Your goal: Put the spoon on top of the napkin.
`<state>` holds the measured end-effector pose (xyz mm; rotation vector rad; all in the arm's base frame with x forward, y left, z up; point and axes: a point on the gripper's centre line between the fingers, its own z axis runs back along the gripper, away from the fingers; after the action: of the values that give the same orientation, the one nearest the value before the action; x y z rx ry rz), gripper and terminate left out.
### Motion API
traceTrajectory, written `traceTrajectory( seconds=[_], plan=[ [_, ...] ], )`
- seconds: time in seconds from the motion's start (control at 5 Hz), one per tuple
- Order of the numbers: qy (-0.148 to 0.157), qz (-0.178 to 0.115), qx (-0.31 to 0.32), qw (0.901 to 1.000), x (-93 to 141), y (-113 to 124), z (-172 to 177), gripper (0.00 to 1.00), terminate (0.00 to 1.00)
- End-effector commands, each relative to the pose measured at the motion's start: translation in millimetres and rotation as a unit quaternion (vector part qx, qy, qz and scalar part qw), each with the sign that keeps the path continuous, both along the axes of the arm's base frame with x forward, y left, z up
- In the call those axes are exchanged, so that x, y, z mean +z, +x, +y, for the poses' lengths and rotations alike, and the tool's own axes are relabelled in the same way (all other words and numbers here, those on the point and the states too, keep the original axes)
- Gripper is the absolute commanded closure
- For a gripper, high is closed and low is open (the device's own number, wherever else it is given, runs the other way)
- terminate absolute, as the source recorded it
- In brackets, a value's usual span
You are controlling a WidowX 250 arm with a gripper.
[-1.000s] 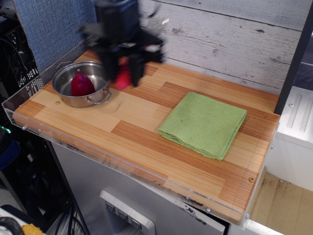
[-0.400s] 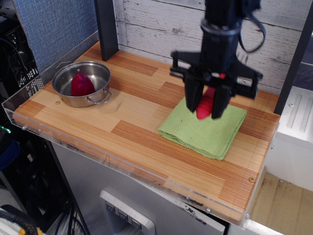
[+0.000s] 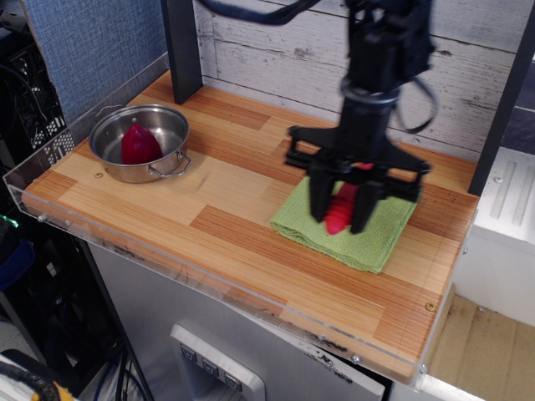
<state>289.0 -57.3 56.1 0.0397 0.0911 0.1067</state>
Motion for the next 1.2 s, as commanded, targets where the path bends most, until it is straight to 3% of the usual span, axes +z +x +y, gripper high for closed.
traceTrajectory(
  seconds=[0.0, 0.2, 0.4, 0.6, 1.0],
  plan=[
    [0.017, 0.027, 0.0, 0.9995, -22.6, -0.2, 18.1, 1.0, 0.0],
    [0.019, 0.036, -0.007, 0.9991, -29.0, 0.0, 17.1, 1.0, 0.0],
    [0.009, 0.04, -0.016, 0.999, -26.3, -1.6, 14.3, 0.0, 0.0],
    [0.007, -0.003, -0.008, 0.9999, 9.4, -4.6, 17.8, 0.0, 0.0],
    [0.017, -0.139, 0.025, 0.9899, 106.6, -22.4, 55.7, 0.0, 0.0]
  ],
)
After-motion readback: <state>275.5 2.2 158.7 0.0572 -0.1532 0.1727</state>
